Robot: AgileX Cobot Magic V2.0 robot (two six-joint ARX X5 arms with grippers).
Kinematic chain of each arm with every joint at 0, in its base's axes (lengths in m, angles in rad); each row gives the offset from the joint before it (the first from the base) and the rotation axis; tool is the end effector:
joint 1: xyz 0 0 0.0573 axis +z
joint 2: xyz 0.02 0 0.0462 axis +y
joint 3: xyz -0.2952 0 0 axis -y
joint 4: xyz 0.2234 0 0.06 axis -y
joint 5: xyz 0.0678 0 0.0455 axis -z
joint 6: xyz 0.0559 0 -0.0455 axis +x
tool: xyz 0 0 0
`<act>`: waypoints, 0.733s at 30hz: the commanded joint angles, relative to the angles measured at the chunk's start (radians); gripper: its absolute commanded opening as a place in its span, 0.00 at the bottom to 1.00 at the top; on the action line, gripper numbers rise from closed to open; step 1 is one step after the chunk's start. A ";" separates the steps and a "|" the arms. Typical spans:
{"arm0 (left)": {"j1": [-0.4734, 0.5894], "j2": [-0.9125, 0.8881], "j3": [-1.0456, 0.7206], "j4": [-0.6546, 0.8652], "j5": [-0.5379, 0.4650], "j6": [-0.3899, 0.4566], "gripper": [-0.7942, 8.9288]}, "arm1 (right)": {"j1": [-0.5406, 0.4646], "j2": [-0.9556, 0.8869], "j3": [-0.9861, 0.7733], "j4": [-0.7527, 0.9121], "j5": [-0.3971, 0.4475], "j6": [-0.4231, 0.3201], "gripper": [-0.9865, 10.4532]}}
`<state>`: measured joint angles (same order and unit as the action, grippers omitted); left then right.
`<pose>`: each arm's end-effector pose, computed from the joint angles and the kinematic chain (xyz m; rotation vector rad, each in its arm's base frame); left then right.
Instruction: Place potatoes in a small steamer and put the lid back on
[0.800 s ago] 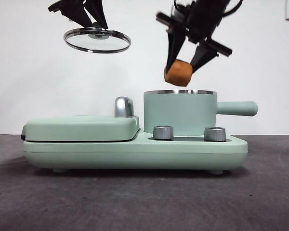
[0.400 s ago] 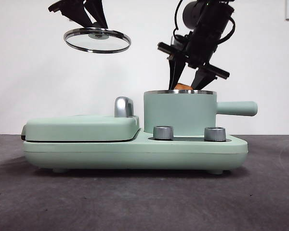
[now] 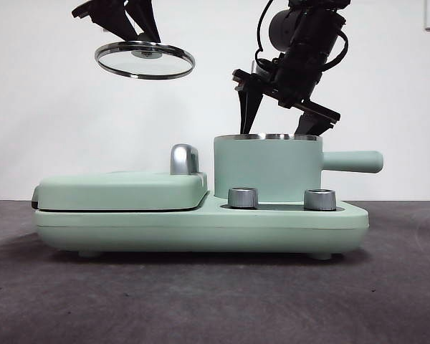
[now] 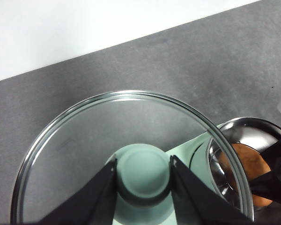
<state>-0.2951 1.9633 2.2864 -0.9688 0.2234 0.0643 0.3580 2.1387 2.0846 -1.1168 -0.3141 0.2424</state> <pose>0.4015 -0.1350 0.4305 0.0840 0.6361 -0.5211 0.4175 0.1746 0.2888 0.1794 1.2556 0.4448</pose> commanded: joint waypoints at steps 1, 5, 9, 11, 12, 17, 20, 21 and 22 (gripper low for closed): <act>-0.005 0.007 0.033 0.024 0.006 0.012 0.14 | 0.006 0.022 0.069 -0.040 -0.001 -0.018 0.45; -0.006 0.007 0.033 0.024 0.006 0.010 0.14 | 0.005 0.019 0.181 -0.151 0.001 -0.066 0.45; -0.006 0.007 0.033 0.023 0.006 0.010 0.14 | 0.005 0.013 0.277 -0.249 0.012 -0.122 0.45; -0.008 0.007 0.033 0.022 0.006 0.010 0.14 | 0.006 0.005 0.304 -0.299 0.032 -0.131 0.45; -0.008 0.007 0.032 0.021 0.006 0.010 0.14 | 0.006 -0.003 0.303 -0.301 0.034 -0.132 0.45; -0.007 0.007 0.029 0.013 0.006 0.010 0.14 | 0.006 -0.060 0.297 -0.303 0.032 -0.145 0.45; -0.007 0.007 0.029 0.014 0.006 0.010 0.14 | 0.006 -0.113 0.256 -0.303 0.034 -0.154 0.44; -0.007 0.007 0.029 0.014 0.006 0.010 0.14 | 0.007 -0.136 0.234 -0.303 0.034 -0.155 0.44; -0.007 0.007 0.029 0.014 0.006 0.010 0.14 | 0.007 -0.159 0.211 -0.303 0.034 -0.159 0.45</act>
<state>-0.2977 1.9633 2.2860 -0.9768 0.2234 0.0639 0.3588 1.9846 2.2890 -1.3426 -0.2832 0.1020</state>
